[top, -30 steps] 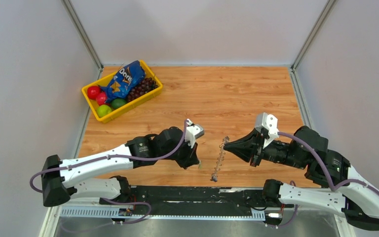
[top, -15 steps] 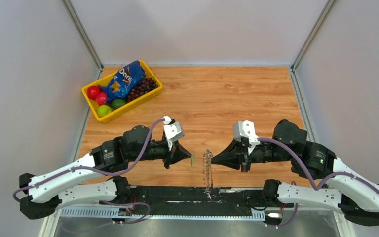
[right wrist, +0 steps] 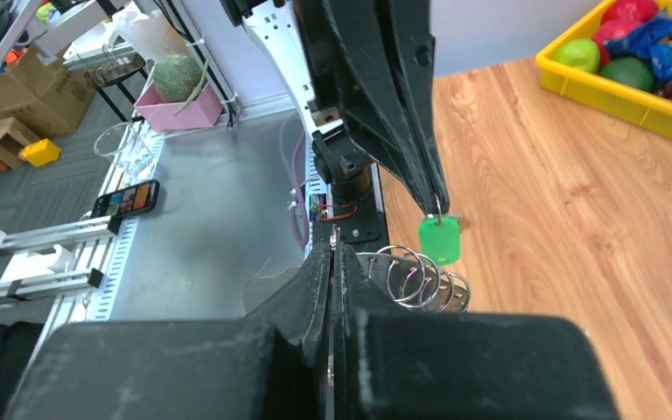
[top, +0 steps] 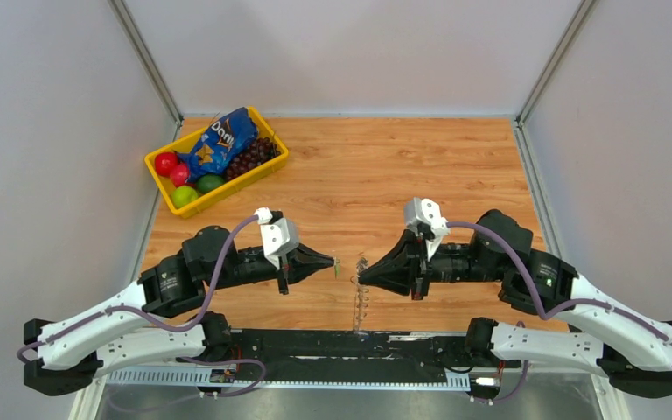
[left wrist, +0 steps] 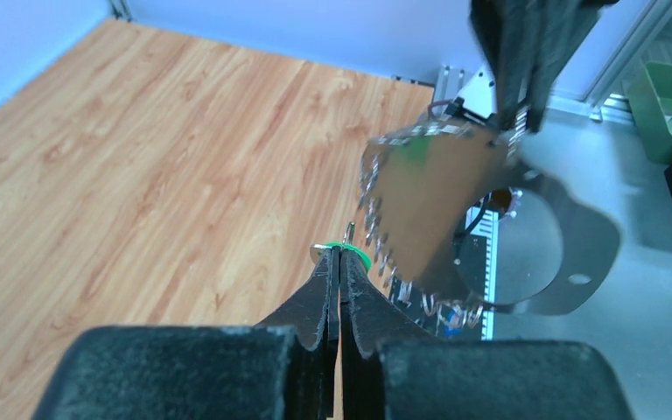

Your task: Put the keys on the keyring

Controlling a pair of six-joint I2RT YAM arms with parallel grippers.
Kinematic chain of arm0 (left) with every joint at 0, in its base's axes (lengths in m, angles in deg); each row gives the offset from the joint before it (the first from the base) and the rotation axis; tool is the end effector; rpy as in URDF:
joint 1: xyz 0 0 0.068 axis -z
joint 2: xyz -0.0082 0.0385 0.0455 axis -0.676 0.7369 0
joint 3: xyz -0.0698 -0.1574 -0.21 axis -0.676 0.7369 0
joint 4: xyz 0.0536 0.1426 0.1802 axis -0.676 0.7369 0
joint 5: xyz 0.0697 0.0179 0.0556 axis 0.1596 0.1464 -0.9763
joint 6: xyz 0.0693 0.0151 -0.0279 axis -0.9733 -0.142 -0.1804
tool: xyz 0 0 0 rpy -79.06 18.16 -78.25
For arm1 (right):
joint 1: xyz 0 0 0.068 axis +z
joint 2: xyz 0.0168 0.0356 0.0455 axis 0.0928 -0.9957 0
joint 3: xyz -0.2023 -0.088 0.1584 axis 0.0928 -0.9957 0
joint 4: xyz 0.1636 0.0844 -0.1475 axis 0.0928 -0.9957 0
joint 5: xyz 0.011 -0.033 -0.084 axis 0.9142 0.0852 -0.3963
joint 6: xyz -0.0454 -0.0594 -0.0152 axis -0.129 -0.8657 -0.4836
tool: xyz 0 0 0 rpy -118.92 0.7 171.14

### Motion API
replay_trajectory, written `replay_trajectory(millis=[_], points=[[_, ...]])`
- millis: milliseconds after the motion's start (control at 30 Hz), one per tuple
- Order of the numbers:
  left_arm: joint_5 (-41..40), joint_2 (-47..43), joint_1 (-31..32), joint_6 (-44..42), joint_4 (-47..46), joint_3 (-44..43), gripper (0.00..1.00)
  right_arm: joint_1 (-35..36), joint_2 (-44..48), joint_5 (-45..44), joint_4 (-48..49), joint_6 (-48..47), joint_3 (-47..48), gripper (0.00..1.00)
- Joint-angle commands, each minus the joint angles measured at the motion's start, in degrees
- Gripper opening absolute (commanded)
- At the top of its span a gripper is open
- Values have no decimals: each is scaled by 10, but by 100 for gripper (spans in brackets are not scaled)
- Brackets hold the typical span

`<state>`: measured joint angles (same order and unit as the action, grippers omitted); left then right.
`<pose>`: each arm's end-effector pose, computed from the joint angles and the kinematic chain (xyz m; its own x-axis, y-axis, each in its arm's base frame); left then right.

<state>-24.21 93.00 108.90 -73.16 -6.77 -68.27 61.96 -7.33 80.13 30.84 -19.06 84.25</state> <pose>0.0523 -0.1457 0.3759 -0.1285 0.0636 -0.9897 0.9611 0.2539 -0.1085 0.0349 0.1458 0.4172 -0.1876 -0.0864 -0.9784 -0.9822 0.0290 0.1858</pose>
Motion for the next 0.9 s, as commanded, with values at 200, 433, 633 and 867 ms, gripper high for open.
replay_trajectory(millis=[200,433,633,867], points=[[30,-28,3,-21,-63,-20,0,-2,-10,-26,130,81,-28,0],[38,-34,3,-18,-73,-26,0,-2,-15,-39,166,100,-38,0],[52,-43,3,-13,-90,-20,0,-2,-22,-53,193,116,-45,0],[61,-46,2,-10,-104,-15,0,-2,-38,-49,212,130,-49,0]])
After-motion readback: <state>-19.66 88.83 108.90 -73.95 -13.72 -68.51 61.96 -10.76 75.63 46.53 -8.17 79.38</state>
